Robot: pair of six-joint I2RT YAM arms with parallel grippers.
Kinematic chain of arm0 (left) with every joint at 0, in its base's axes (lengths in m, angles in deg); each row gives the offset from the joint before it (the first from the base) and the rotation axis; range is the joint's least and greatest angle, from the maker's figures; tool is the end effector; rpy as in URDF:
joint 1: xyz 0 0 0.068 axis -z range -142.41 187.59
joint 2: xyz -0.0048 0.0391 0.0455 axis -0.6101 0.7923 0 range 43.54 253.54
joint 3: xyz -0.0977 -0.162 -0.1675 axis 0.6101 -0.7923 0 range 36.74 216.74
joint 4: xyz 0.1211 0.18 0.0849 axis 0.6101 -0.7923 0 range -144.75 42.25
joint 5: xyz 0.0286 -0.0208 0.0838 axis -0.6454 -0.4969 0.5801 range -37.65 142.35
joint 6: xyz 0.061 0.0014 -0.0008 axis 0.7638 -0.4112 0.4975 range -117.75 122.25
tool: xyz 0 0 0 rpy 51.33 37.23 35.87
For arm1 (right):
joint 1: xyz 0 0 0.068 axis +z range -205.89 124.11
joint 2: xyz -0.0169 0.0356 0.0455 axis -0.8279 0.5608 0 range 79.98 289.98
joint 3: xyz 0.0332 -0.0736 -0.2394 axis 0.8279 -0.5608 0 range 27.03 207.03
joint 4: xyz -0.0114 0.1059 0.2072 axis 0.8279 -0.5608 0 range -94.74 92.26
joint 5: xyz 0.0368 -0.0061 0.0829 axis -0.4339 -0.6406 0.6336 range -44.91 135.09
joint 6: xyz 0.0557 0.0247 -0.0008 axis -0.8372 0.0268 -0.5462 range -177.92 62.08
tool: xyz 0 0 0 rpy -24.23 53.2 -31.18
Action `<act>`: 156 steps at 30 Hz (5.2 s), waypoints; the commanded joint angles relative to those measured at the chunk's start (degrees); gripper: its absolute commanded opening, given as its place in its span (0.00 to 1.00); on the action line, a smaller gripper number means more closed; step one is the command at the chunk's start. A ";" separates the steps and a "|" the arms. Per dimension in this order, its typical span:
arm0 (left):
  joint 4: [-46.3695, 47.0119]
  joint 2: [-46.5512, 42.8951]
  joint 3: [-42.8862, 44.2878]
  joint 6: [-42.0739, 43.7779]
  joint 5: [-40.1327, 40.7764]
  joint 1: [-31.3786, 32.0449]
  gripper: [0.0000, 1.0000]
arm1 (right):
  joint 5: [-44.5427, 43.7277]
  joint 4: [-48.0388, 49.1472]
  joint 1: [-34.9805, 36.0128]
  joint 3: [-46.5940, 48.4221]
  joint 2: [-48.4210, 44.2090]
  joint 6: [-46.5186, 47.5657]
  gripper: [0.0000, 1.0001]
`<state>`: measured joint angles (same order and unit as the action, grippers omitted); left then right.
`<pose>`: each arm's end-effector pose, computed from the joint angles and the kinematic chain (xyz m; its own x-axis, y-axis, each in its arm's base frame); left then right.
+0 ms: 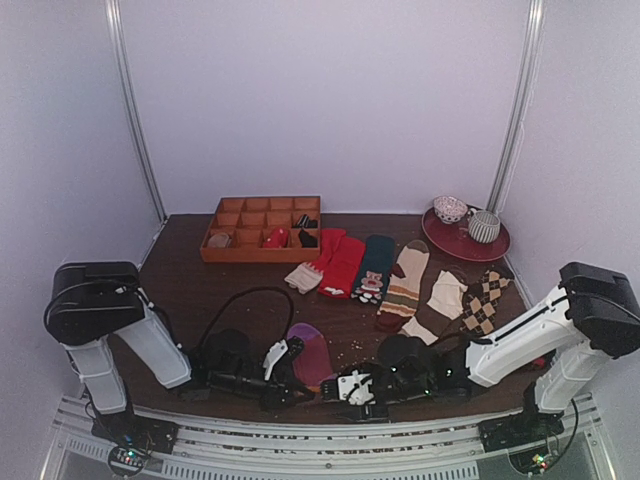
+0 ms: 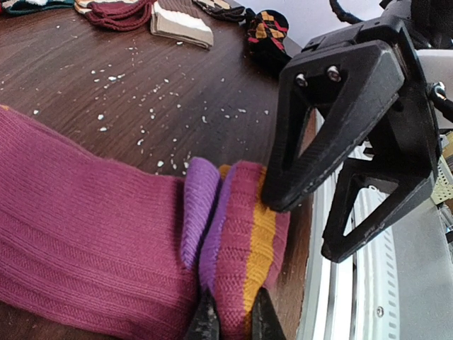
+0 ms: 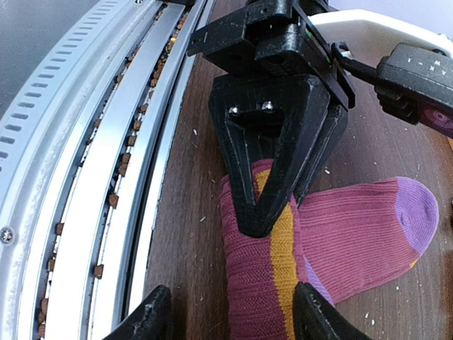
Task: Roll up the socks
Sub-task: Roll a pair of socks at the center of the board.
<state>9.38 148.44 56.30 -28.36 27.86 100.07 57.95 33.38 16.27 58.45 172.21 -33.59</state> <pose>0.1041 -0.2407 0.0850 -0.6850 0.3117 -0.6585 0.7285 0.2967 -0.6174 0.0789 0.2784 0.1399 0.2685 -0.4769 -0.8369 -0.9621 -0.0897 -0.2575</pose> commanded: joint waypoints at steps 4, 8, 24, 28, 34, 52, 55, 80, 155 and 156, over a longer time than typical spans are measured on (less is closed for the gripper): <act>-21.10 5.05 -3.20 -0.67 -0.07 0.45 0.00 | -4.24 1.89 0.61 1.99 3.58 1.68 0.57; -20.75 5.05 -3.42 -0.66 -0.18 0.45 0.00 | -5.83 0.62 0.62 3.08 5.78 1.45 0.55; -19.33 5.03 -3.82 0.06 -1.51 0.45 0.00 | -12.64 -10.29 0.79 3.90 10.75 -7.39 0.64; -19.60 4.97 -3.64 0.20 -1.44 0.45 0.00 | -12.59 -11.12 0.88 4.47 10.10 -6.83 0.71; -19.60 4.72 -3.86 0.05 -1.31 0.45 0.00 | -10.83 -12.42 0.87 4.84 6.16 -3.76 0.66; -20.03 4.87 -3.47 0.36 -1.35 0.45 0.00 | -14.22 -6.44 1.09 2.83 0.43 -1.92 0.70; -20.19 4.87 -3.47 0.45 -1.29 0.45 0.00 | -11.65 -5.74 1.12 3.14 0.98 -1.09 0.69; -21.48 3.46 -3.27 1.03 0.78 0.45 0.02 | 6.22 -15.02 -1.51 11.18 10.45 -10.22 0.23; -0.35 -4.95 -5.14 24.20 20.77 12.49 0.00 | 35.55 -32.13 -14.68 19.46 26.56 -41.92 0.21; -0.64 -4.77 -5.07 24.01 20.74 12.49 0.00 | 35.56 -31.86 -14.64 19.40 26.50 -41.92 0.21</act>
<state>10.93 141.27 50.31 -3.47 51.14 112.27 102.23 12.37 1.24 81.47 194.81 -74.72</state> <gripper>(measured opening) 0.136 0.209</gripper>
